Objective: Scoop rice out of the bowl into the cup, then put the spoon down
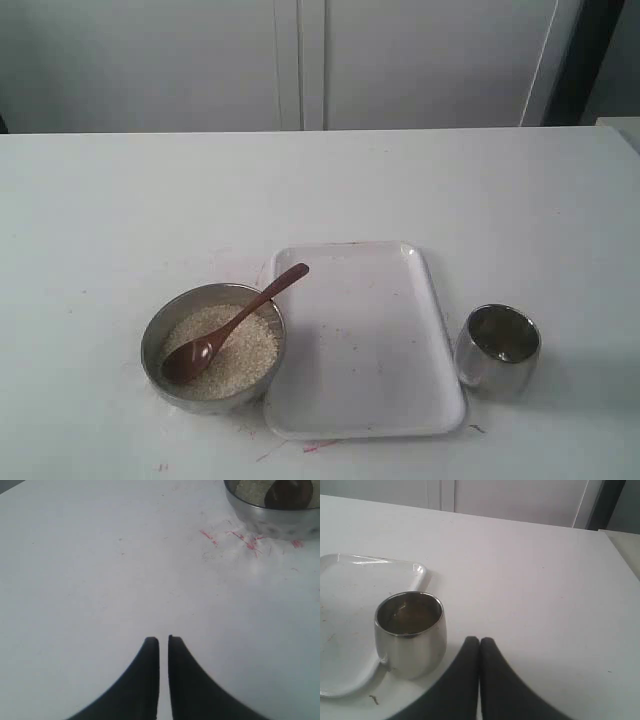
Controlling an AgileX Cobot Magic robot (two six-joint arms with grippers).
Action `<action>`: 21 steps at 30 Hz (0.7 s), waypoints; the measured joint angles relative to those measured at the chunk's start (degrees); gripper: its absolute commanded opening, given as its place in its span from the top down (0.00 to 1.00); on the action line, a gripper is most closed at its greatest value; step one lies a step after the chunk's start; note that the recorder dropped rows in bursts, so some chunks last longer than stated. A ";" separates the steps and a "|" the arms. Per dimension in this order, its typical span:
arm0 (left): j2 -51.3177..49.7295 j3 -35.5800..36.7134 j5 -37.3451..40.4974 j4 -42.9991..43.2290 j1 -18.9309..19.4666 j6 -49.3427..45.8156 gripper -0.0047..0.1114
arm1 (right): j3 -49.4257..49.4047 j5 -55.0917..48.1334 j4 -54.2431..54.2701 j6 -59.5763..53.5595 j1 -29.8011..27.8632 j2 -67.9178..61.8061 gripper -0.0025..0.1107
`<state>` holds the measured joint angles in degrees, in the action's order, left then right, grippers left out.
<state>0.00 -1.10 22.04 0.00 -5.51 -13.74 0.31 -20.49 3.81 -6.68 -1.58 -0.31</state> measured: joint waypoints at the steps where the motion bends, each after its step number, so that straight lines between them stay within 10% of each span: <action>1: 0.00 0.00 0.00 0.00 0.00 0.00 0.84 | 0.00 0.00 0.00 0.00 0.00 0.00 0.98; 21: 0.00 0.00 0.00 0.00 0.00 0.00 0.84 | 0.00 0.00 -0.59 -0.56 0.00 0.00 0.98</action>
<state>0.00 -1.10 22.04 0.00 -5.51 -13.74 0.31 -20.49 3.23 -7.24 -1.58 -0.31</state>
